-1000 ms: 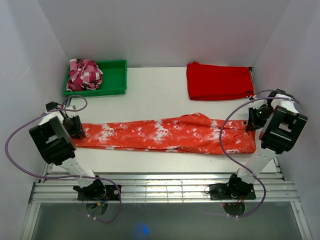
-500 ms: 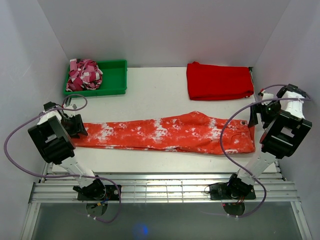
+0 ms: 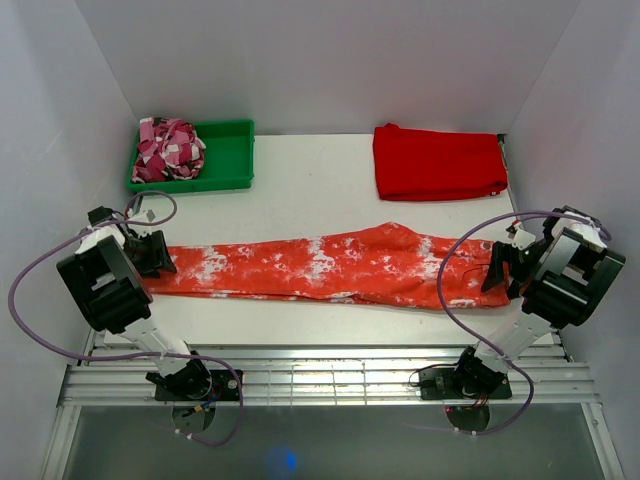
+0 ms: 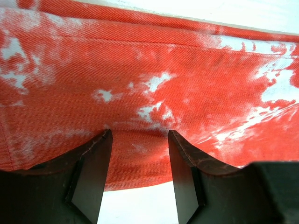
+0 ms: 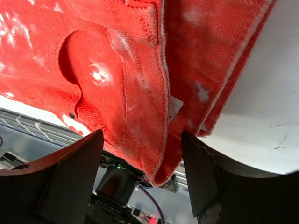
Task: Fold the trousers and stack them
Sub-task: Fold the trousers
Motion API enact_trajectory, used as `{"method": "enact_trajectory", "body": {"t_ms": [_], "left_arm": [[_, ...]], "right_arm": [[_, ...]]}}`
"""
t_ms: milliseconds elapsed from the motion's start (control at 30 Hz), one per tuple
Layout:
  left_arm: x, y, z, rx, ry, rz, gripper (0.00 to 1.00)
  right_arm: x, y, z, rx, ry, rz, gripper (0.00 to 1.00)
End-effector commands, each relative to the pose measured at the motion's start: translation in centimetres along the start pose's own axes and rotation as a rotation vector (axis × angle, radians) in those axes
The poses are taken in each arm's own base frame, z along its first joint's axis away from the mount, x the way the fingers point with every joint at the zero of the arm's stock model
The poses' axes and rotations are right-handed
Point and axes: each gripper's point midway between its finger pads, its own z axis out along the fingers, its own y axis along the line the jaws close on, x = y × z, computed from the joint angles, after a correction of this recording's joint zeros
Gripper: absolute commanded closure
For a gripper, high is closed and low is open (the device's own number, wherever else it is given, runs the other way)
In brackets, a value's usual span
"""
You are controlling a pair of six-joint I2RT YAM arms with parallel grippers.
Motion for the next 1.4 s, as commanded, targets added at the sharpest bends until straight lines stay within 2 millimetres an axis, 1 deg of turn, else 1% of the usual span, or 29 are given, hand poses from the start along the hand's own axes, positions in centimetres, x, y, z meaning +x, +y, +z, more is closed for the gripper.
{"method": "enact_trajectory", "body": {"t_ms": [0, 67, 200, 300, 333, 433, 533, 700, 900, 967, 1133, 1233, 1333, 1367], "left_arm": [[-0.6, 0.3, -1.0, -0.023, -0.029, 0.016, 0.38], [-0.6, 0.4, -0.8, -0.027, -0.025, 0.013, 0.37], [-0.9, 0.8, -0.6, -0.037, -0.014, -0.008, 0.37], [-1.5, 1.0, -0.8, -0.044, -0.019, -0.008, 0.37], [-1.4, 1.0, -0.8, -0.043, -0.014, -0.01, 0.37], [-1.4, 1.0, -0.8, -0.047, -0.009, -0.008, 0.37], [-1.3, 0.9, -0.9, -0.047, -0.007, -0.008, 0.37], [-1.3, 0.6, -0.7, -0.048, -0.001, -0.006, 0.37], [-1.9, 0.0, -0.8, -0.046, -0.01, -0.001, 0.37], [-1.8, 0.2, -0.8, -0.055, -0.005, 0.0, 0.37], [-1.3, 0.0, -0.7, -0.056, 0.002, 0.0, 0.37], [-1.2, -0.1, -0.6, -0.053, 0.005, -0.001, 0.37], [-1.3, -0.1, -0.5, -0.053, 0.006, -0.001, 0.37], [-1.3, -0.1, -0.5, -0.054, 0.008, 0.0, 0.37]], "right_arm": [[-0.1, 0.9, 0.1, -0.022, -0.04, 0.035, 0.28], [0.3, 0.3, 0.8, 0.0, -0.034, 0.049, 0.28], [0.7, -0.7, 1.1, 0.047, -0.017, 0.071, 0.26], [0.7, -1.3, 0.4, 0.088, -0.032, 0.087, 0.23], [0.6, -1.5, -0.2, 0.104, -0.055, 0.082, 0.21], [0.1, -1.1, -1.3, 0.113, -0.1, 0.063, 0.21], [-0.6, -0.7, -1.7, 0.099, -0.139, 0.04, 0.22], [-1.7, -0.6, -0.9, 0.053, -0.16, 0.044, 0.22], [-2.4, -1.4, 0.6, 0.04, -0.145, 0.061, 0.24], [-2.9, -1.9, 0.7, 0.051, -0.154, 0.061, 0.24], [-3.2, -2.5, 0.7, 0.079, -0.154, 0.059, 0.23], [-3.2, -2.3, 1.1, 0.057, -0.154, 0.058, 0.23], [-3.8, -1.6, 1.7, 0.007, -0.167, 0.057, 0.23], [-4.1, -1.0, 1.7, -0.034, -0.182, 0.053, 0.23]]}}
